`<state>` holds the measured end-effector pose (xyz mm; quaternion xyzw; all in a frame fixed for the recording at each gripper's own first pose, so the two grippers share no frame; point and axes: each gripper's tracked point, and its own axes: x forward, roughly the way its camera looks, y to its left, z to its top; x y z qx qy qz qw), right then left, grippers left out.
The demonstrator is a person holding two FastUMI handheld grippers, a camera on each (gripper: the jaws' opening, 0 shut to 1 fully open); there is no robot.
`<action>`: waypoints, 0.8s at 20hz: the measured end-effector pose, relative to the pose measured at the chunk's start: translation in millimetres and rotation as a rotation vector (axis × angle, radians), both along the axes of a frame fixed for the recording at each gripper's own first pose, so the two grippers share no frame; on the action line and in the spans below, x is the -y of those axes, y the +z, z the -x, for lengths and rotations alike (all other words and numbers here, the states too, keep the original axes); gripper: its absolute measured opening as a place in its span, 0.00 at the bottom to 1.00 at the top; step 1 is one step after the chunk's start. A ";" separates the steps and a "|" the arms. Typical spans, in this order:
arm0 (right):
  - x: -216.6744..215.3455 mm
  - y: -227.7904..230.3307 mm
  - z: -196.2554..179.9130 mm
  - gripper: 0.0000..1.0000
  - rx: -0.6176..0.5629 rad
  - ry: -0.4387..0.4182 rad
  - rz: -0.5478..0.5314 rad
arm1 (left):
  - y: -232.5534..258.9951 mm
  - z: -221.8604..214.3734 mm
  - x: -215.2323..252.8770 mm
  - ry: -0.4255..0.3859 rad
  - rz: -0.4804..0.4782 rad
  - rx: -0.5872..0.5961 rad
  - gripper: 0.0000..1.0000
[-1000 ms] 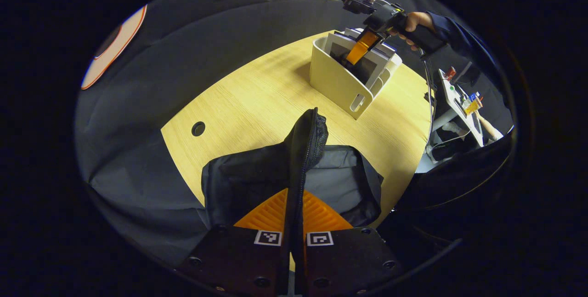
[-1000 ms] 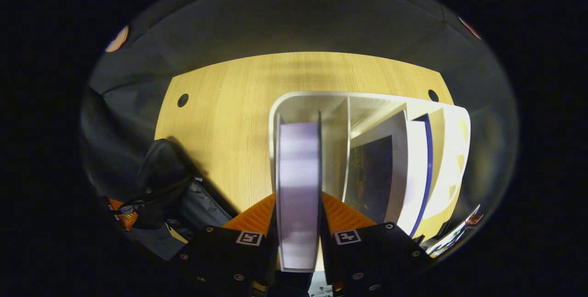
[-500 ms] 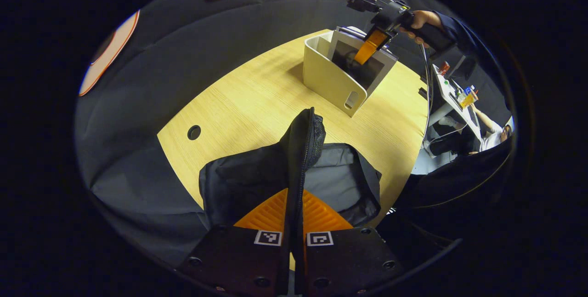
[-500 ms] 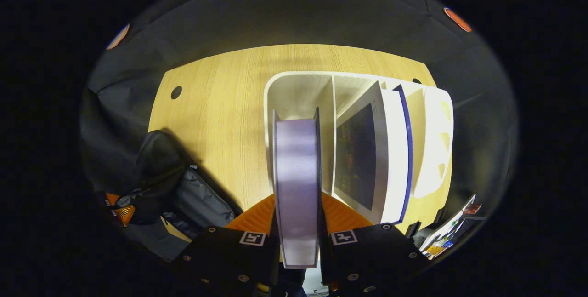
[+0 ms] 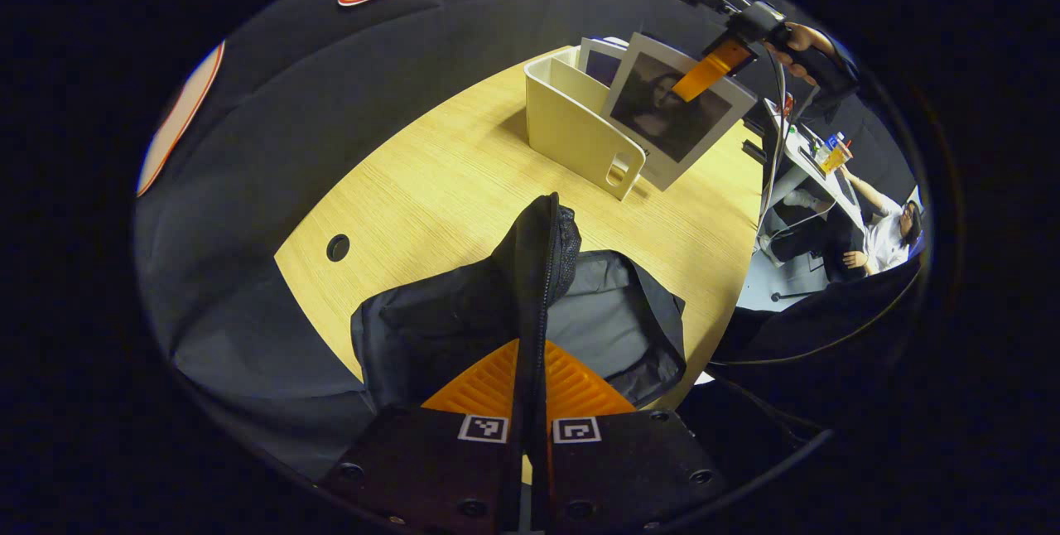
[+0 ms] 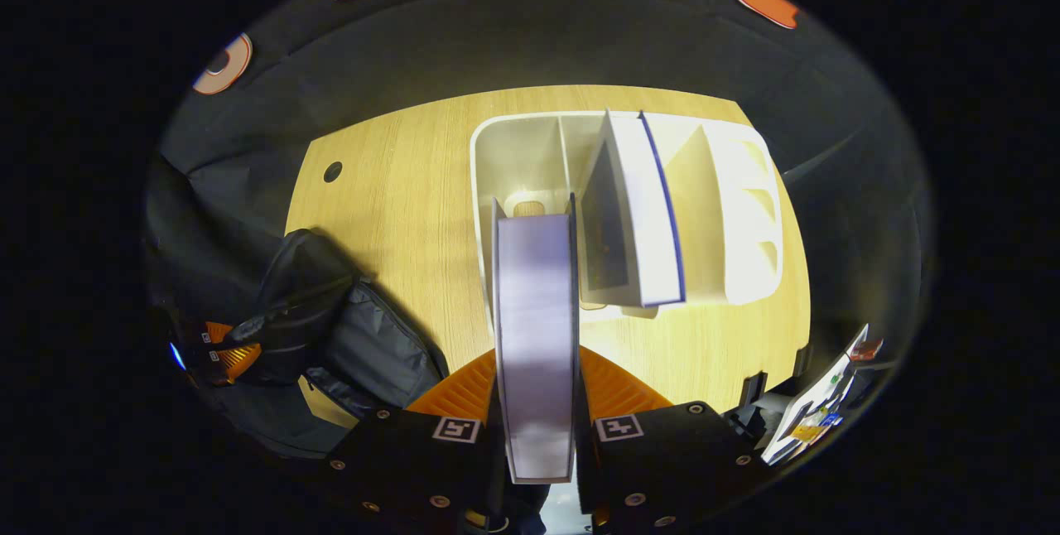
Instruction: Open the schoolbag, grab two books from the bookshelf and put them into the schoolbag.
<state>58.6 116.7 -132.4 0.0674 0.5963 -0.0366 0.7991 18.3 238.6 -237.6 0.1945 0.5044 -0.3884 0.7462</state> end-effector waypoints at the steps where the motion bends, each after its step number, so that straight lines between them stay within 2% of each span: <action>1: 3.1 3.6 7.1 0.36 0.009 -0.013 -0.001 | 0.2 0.6 0.8 -0.005 0.002 0.002 0.06; 8: -2.7 24.2 67.4 0.35 0.064 -0.098 -0.076 | -0.3 2.4 -0.7 -0.045 -0.002 0.011 0.06; 13: -13.2 30.5 105.7 0.35 0.108 -0.094 -0.166 | -0.5 6.5 2.1 -0.026 -0.009 0.010 0.06; 16: -10.7 25.7 118.9 0.35 0.115 -0.071 -0.167 | -2.4 10.3 2.8 0.000 -0.006 0.011 0.06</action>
